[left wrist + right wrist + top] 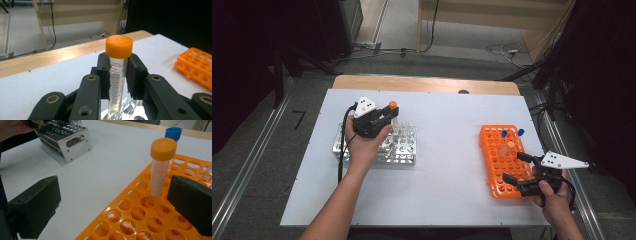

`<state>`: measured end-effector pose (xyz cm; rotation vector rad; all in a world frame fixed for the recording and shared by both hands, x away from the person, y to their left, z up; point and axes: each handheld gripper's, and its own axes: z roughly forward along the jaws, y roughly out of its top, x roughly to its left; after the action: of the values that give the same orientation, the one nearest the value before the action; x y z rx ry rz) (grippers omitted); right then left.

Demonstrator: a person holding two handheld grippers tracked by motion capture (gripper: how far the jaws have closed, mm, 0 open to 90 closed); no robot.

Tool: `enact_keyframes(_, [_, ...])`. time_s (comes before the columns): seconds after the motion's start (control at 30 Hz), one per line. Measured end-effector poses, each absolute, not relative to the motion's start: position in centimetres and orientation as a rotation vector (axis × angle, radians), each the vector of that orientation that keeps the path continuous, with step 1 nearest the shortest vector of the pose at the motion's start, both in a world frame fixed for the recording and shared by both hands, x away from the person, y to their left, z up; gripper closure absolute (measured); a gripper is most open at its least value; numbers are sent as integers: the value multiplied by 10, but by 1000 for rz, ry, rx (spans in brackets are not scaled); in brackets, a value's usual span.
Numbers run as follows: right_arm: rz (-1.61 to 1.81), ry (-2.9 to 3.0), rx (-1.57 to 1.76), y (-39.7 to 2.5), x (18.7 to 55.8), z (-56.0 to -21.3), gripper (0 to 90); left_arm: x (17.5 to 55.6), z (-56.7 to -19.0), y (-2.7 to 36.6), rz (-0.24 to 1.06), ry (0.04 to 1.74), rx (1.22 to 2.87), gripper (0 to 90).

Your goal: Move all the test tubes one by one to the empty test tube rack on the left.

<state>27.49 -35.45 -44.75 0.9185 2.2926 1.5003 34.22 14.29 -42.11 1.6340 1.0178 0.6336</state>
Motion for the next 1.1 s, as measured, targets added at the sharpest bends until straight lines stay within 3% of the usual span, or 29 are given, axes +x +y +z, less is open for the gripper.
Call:
enact_keyframes(0.6, [1502,2296,925,-353,275,-449,0,339,-432,142,573,1062,1734,728])
enact_keyframes(0.83, [1507,2270,937,-356,276,-448,0,336,-430,147,507,1059,1693,631])
enact_keyframes(1.1, [1481,2261,984,-356,280,-451,0,322,-424,150,479,1025,1634,416])
